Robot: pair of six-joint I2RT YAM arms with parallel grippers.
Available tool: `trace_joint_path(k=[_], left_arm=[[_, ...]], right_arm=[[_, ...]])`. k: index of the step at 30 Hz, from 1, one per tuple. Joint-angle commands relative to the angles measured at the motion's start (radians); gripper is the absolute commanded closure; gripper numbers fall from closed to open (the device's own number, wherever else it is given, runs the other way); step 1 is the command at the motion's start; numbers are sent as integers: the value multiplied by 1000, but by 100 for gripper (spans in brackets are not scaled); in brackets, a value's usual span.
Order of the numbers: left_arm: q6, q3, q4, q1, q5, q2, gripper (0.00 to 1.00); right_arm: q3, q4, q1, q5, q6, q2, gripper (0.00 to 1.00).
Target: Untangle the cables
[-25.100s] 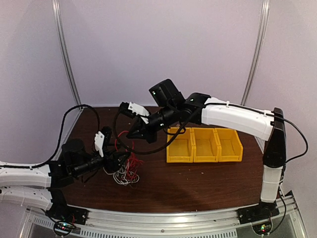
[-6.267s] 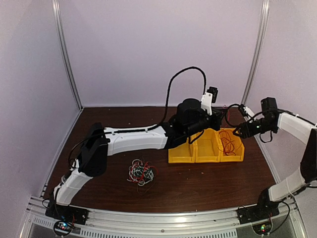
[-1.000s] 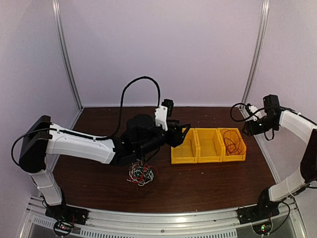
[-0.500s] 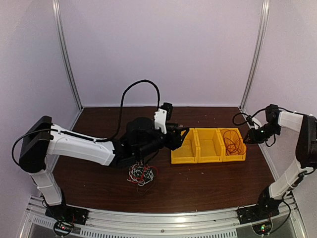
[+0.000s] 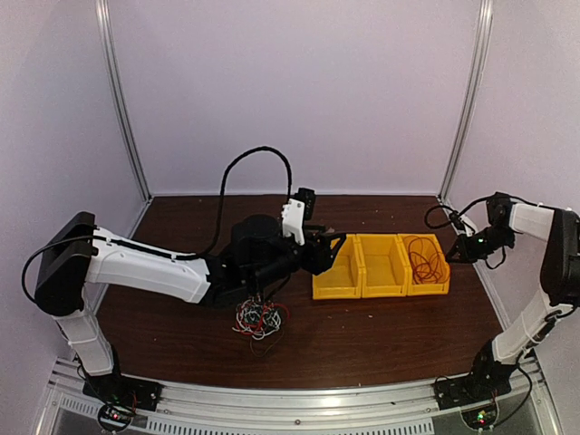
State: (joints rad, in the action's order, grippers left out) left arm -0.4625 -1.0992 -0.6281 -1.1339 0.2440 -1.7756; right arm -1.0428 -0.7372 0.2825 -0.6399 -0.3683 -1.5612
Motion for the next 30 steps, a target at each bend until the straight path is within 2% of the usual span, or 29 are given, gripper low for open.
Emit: trace_joint_path(k=[1,10,16,22,30], left_arm=[[-3,12,-54,3,-7,0,42],[-3,12,-54,3,-12,2,42],[-8,12,-55,2,-13,1,42],[-20,-3,-51,2,-32,-8,42],[-27,24,-32,1,-10,20,43]], right_arm=[[-16,-22,7,-20,-9,46,99],[-8,-14,2,-51,3,70,100],[-28,-1,-69,-74,12,90,100],[-40,98,-182,-38,93,21,100],[9,235,-247,14,142,-118,100]])
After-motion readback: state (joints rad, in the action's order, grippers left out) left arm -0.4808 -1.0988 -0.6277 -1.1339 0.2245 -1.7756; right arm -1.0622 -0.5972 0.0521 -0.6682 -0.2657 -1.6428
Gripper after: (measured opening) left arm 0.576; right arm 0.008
